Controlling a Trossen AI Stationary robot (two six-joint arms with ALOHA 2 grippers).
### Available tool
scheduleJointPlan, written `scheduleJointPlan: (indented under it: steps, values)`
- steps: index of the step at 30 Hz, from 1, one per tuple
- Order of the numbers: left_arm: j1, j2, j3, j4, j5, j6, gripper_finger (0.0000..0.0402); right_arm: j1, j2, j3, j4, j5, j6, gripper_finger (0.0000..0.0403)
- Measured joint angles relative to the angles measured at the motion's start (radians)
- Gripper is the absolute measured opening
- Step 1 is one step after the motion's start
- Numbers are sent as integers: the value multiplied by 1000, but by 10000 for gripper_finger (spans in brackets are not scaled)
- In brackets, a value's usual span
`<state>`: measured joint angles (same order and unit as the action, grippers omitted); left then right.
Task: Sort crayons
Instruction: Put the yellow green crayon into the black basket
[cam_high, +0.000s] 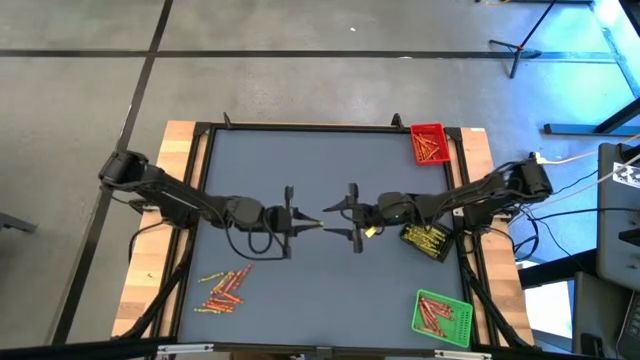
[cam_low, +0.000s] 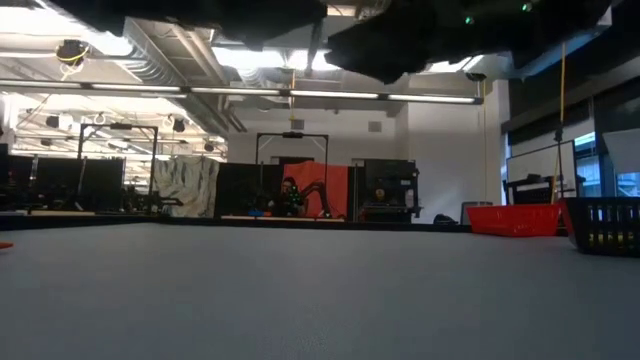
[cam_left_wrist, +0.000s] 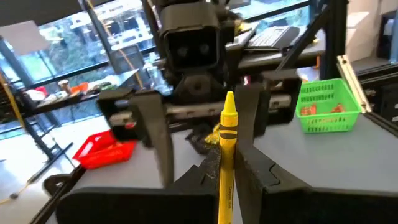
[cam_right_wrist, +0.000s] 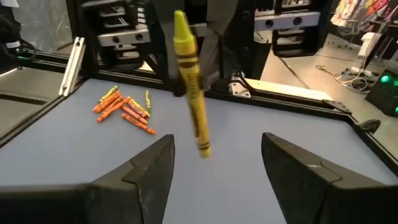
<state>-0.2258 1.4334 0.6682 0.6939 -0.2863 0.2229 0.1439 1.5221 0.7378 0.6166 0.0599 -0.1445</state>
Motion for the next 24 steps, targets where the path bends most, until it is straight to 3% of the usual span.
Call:
scheduleJointPlan:
  steps: [10, 13, 20, 24]
  values:
    - [23, 55, 0, 84, 9, 0, 14, 1, 123, 46, 100, -27, 1, 228]
    - [23, 55, 0, 84, 13, 0, 14, 1, 134, 57, 118, -27, 1, 186]
    - [22, 55, 0, 70, 14, -5, 14, 1, 134, 57, 113, -16, -24, 24]
    - [23, 54, 0, 46, 16, -11, 18, 1, 132, 57, 76, -6, -37, 31]
